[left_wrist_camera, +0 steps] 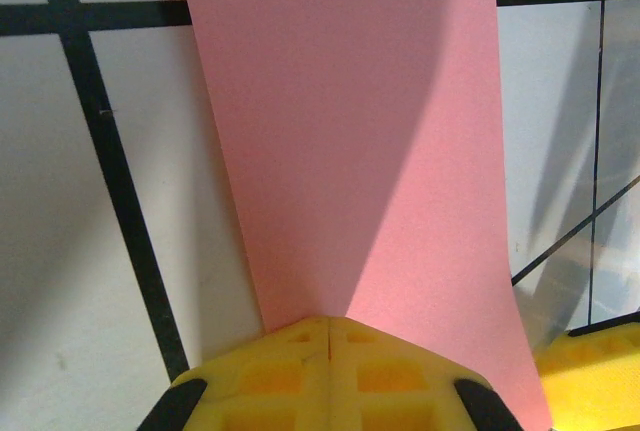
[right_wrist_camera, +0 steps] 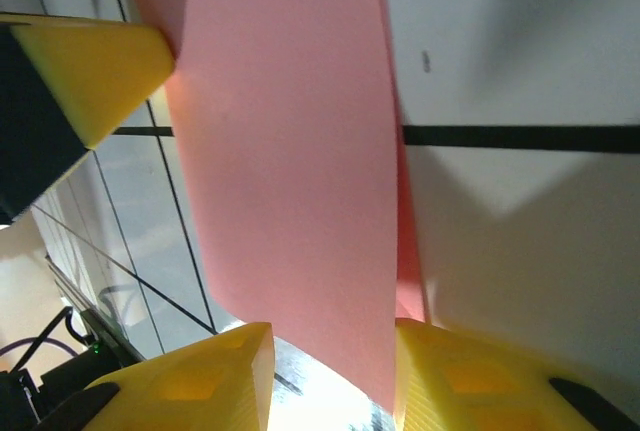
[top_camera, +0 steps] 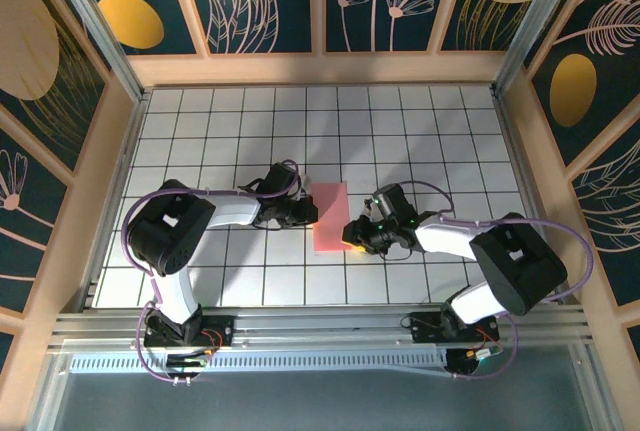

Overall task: Fold a paper plane with a square sheet of paper (fold left side to right side)
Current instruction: Fold the triangle a second time at the center of the table.

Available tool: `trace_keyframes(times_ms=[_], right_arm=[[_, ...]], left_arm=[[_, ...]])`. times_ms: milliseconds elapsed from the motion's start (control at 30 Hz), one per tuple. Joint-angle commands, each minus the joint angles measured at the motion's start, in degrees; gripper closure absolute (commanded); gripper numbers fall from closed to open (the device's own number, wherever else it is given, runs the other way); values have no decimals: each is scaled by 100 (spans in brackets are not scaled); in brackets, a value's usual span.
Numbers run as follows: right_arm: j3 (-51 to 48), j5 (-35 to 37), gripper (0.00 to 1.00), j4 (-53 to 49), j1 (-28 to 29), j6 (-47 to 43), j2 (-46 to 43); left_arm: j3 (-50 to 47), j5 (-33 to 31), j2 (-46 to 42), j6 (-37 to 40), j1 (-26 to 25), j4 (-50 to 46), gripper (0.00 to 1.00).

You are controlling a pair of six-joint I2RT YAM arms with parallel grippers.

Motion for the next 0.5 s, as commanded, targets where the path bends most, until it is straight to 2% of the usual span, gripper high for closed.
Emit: trace_keyframes(times_ms=[0, 467], right_arm=[[-71, -83, 65, 356, 1, 113, 101], [161, -334, 67, 1091, -359, -58, 644]], left_arm=[[-108, -203, 2, 70, -23, -434, 100], [-134, -158, -23, 101, -18, -390, 100]])
